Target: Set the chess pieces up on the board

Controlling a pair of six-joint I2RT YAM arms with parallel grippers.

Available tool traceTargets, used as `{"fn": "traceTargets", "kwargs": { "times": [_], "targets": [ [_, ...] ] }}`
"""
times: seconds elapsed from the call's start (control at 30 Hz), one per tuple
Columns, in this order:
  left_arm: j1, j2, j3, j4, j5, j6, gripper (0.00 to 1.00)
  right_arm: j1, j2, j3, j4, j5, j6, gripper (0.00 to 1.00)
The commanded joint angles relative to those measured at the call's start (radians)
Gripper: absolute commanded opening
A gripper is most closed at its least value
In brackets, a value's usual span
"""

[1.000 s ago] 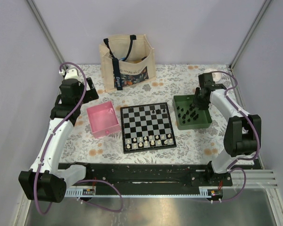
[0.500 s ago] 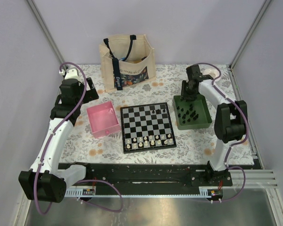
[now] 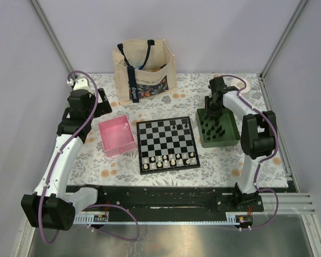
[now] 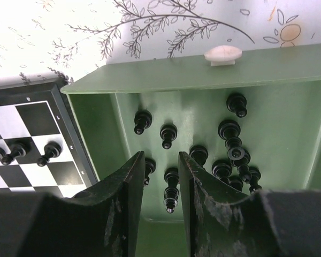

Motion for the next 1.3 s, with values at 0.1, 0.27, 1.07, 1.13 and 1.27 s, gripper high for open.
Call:
{"fn": "traceTargets", "kwargs": {
  "times": [0.1,0.27,1.07,1.13,1.27],
  "targets": [
    [0.002,-0.001,0.009,0.031,0.005,0.011,0.99,0.009,0.013,0.000,-0.019,-0.009,-0.009,0.40],
    [0.002,0.000,0.010,0.031,0.008,0.011,0.99,0.009,0.036,0.008,-0.010,-0.018,-0.004,0.40],
    [0.002,-0.004,0.010,0.033,0.003,0.013,0.99,0.012,0.093,0.048,-0.053,-0.005,0.010,0.38],
    [0.002,-0.003,0.010,0.031,0.006,0.011,0.99,0.015,0.098,0.052,-0.060,0.000,0.010,0.38],
    [0.002,-0.007,0.010,0.030,0.003,0.013,0.99,0.017,0.099,0.052,-0.060,0.005,0.013,0.37]
  ]
}}
